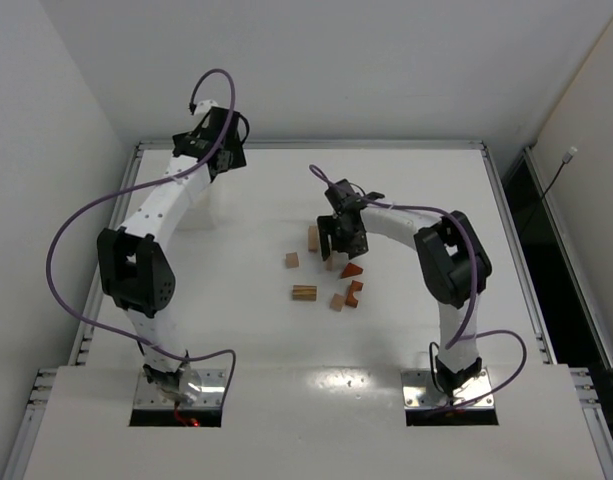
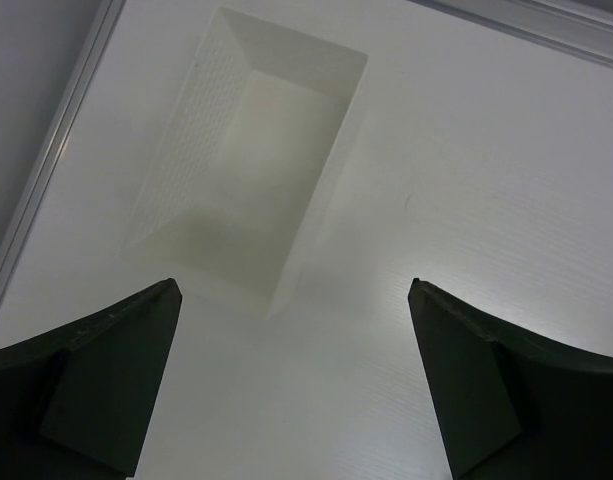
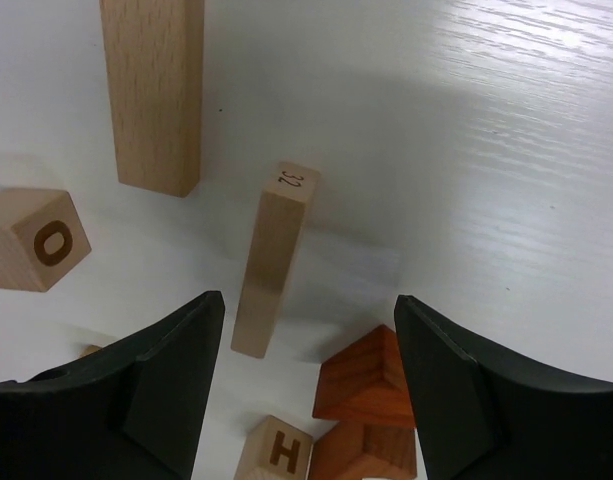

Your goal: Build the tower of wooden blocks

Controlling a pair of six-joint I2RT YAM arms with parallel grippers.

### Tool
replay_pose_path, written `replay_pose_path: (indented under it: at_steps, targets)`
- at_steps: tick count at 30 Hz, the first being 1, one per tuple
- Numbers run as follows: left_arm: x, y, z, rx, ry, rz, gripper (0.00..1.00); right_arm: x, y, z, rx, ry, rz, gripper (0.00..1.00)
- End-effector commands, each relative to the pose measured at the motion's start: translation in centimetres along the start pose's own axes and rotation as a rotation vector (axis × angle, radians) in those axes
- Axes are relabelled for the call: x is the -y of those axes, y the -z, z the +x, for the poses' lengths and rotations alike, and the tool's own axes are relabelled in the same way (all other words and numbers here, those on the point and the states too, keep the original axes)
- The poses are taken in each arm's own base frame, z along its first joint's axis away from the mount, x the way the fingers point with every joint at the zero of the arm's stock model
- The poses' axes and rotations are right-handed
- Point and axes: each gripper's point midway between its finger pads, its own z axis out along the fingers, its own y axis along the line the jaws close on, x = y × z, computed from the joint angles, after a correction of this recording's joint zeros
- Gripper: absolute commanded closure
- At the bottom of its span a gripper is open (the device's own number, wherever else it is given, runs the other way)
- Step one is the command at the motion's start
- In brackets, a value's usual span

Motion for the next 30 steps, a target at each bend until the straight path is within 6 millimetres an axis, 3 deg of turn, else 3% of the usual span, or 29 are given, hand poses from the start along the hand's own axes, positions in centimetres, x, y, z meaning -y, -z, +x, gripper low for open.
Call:
replay_pose_path:
  at_steps: [1, 4, 5, 7, 8, 12, 18, 20, 21, 23, 25, 27, 30]
  targets:
    - [-1.1, 0.7, -1.5, 0.031, 0.056, 0.01, 0.03, -2.1, 0.1, -2.1, 0.061, 0.013, -0.052, 0.34]
    - [-1.3, 0.8, -1.2, 0.031, 0.056, 0.01, 0.03, -2.7, -0.1, -2.1, 0.056, 0.022, -0.064, 0.4]
    - [-1.3, 0.8, -1.2, 0.031, 0.056, 0.01, 0.03, -2.4, -0.5, -1.9, 0.051, 0.021, -0.052, 0.51]
    - [-1.3, 0.6, -0.9, 0.024, 0.051, 0.007, 0.03, -2.4, -0.5, -1.9, 0.051, 0.021, -0.052, 0.63]
    - [-1.3, 0.6, -0.9, 0.024, 0.051, 0.007, 0.03, -2.3, -0.7, -2.1, 0.055, 0.021, -0.042, 0.75]
    - [-1.1, 0.5, -0.4, 0.009, 0.046, 0.021, 0.03, -2.4, 0.0, -2.5, 0.072, 0.039, -0.049, 1.0]
    - [0.6, 0.0, 1.3, -0.032, 0.0, 0.118, 0.06, -1.5, 5.2, -4.4, 0.19, 0.038, -0.154, 1.0]
    - [0.7, -0.3, 2.1, -0.05, -0.008, 0.145, 0.06, -2.0, 6.5, -4.9, 0.221, 0.021, -0.297, 1.0]
    - [1.7, 0.0, 2.2, -0.061, -0.021, 0.204, 0.06, -3.3, 7.5, -4.8, 0.216, 0.049, -0.411, 1.0]
    - [2.2, -0.3, 2.7, -0.087, -0.04, 0.25, 0.06, -3.7, 9.3, -6.1, 0.273, 0.091, -0.53, 1.0]
    - [3.3, 0.0, 3.1, -0.107, -0.074, 0.319, 0.06, -4.7, 10.6, -5.5, 0.246, 0.112, -0.673, 1.0]
    - [3.3, -0.4, 3.7, -0.133, -0.087, 0.334, 0.06, -5.4, 11.2, -5.4, 0.244, 0.104, -0.86, 1.0]
    - [3.2, -0.5, 3.3, -0.15, -0.082, 0.399, 0.06, -5.0, 10.2, -5.2, 0.207, 0.039, -0.913, 1.0]
